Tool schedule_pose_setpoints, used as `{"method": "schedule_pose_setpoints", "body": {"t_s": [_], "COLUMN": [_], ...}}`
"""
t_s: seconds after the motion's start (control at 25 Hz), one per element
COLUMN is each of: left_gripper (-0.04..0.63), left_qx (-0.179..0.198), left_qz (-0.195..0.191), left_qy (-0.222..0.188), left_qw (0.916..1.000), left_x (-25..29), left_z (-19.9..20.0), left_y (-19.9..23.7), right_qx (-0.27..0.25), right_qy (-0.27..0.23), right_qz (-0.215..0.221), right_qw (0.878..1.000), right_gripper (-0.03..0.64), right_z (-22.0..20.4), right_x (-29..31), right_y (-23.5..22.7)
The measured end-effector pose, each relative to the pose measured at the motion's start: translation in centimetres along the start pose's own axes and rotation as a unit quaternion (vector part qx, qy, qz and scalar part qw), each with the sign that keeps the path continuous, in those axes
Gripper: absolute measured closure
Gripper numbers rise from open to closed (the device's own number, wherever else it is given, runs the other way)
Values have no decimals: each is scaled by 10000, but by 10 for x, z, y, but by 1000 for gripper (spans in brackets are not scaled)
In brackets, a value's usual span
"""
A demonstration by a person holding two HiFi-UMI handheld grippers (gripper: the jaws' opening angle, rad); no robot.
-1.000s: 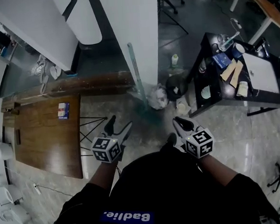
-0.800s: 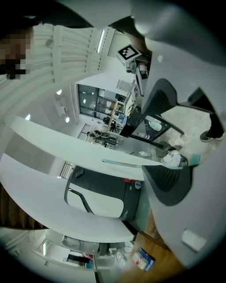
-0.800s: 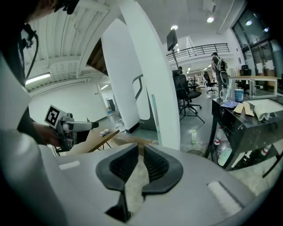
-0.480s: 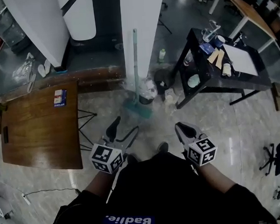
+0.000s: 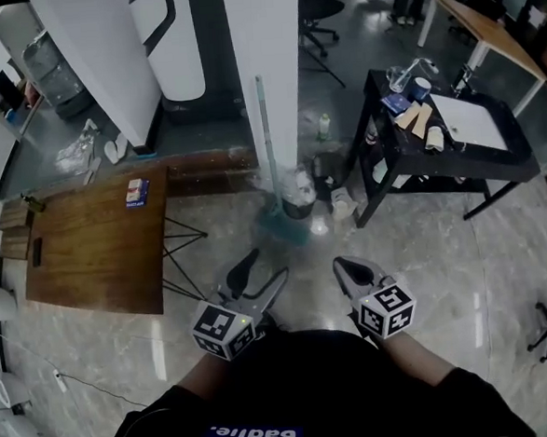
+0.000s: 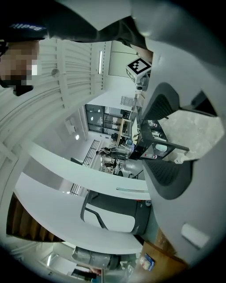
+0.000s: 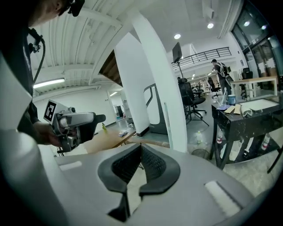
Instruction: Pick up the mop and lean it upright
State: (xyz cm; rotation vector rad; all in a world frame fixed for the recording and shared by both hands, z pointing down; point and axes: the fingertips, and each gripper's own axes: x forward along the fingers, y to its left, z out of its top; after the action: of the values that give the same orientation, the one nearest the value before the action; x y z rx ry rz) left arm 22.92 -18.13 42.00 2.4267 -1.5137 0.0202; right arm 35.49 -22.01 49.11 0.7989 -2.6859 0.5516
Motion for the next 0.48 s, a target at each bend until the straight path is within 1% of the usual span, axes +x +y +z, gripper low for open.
{"method": "schedule_pose_setpoints", "body": {"t_s": [0.08,0.16,0.32,0.4,0.48], "left_gripper": [314,323,346,387,439], "left_qx": [-37,-52,-14,11,32], "left_qz": [3,-23,-202,-253,-259], "left_qy": [72,110,241,280,184], "left_qw": [10000,9999,9995,9993,9995], "left_x": [0,3,2,-5,-14], "left_z": [-5,-11,-22,-23,-19], "left_y": [-34,-66,-122,-139,-148], "right_qx": [149,327,596,658,586], "right_qy": [-25,-54,-8,-58,-204], "right_qz": [177,321,594,691,762], "right_qw": [9997,9989,9964,9954,9952], "right_gripper": [611,611,612,612,612], "right_z": [-13,-26,-52,-55,-49], "right_x": [-26,-48,-81,-97,-110], "right_y": [3,2,5,12,22]}}
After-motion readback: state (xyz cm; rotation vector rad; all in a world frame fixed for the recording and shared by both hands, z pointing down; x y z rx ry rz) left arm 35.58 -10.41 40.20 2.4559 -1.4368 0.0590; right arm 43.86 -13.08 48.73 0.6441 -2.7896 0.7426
